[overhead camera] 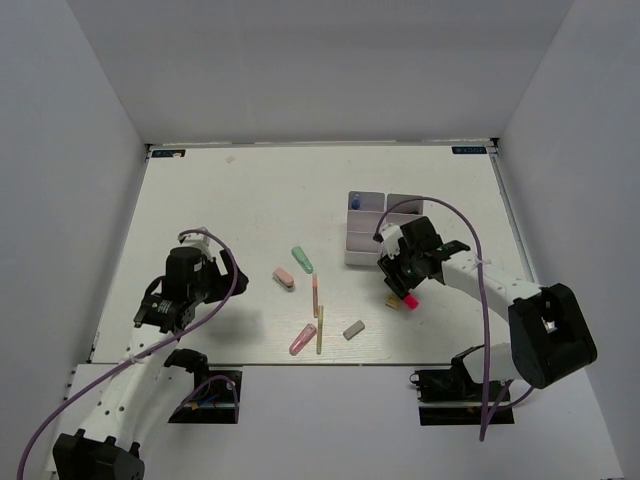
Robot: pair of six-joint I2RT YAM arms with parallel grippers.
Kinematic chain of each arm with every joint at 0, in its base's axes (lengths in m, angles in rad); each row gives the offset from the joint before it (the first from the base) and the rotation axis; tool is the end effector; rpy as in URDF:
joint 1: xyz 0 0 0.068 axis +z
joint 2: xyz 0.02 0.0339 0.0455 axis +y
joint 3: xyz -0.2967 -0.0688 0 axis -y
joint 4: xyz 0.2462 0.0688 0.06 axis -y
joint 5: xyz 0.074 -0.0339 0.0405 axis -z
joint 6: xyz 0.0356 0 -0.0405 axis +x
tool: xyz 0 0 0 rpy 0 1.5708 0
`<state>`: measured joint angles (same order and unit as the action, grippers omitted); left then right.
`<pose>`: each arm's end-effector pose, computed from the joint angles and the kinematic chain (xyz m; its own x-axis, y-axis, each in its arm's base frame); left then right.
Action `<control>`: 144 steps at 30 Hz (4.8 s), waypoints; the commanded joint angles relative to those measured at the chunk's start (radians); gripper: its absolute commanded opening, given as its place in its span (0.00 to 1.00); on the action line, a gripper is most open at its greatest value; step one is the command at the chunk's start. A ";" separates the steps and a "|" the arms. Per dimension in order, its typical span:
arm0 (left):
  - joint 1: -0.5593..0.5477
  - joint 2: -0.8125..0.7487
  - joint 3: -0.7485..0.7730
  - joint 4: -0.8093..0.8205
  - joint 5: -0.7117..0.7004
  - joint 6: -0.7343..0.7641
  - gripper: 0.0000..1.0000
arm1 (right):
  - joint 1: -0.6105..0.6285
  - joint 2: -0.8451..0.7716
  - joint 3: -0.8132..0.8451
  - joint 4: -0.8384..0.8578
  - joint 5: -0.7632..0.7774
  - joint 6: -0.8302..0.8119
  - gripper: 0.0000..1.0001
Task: Sort the stationery into containers
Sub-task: Grab a piece of stationery with the right arm, then place the stationery into the container, then grab a piece of stationery with the left arm
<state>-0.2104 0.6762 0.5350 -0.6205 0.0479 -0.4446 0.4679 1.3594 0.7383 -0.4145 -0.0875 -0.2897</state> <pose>0.1171 -0.0267 0.2483 -0.7136 -0.2869 -0.6391 -0.0714 0.9373 -0.3411 0.2206 0.1149 0.2150 -0.5960 -0.6200 -0.5102 -0.6880 0.7220 -0.0737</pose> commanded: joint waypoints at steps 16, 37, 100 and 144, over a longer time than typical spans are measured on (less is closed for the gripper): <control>0.006 -0.035 -0.012 0.010 0.018 0.009 0.95 | 0.015 0.063 -0.076 0.114 0.017 -0.002 0.51; 0.008 -0.043 -0.018 0.013 0.023 0.017 0.97 | 0.018 -0.105 0.064 -0.139 -0.409 -0.098 0.00; 0.008 -0.006 -0.046 0.062 0.081 0.041 0.97 | -0.227 0.184 0.018 1.112 -0.077 0.012 0.03; -0.412 0.953 0.695 -0.363 -0.342 -1.014 0.73 | -0.299 -0.342 0.153 0.037 -0.382 0.258 0.74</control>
<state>-0.5983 1.6253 1.2057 -0.8948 -0.2546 -1.2675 0.1875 1.0252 0.8860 -0.3649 -0.4747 -0.0544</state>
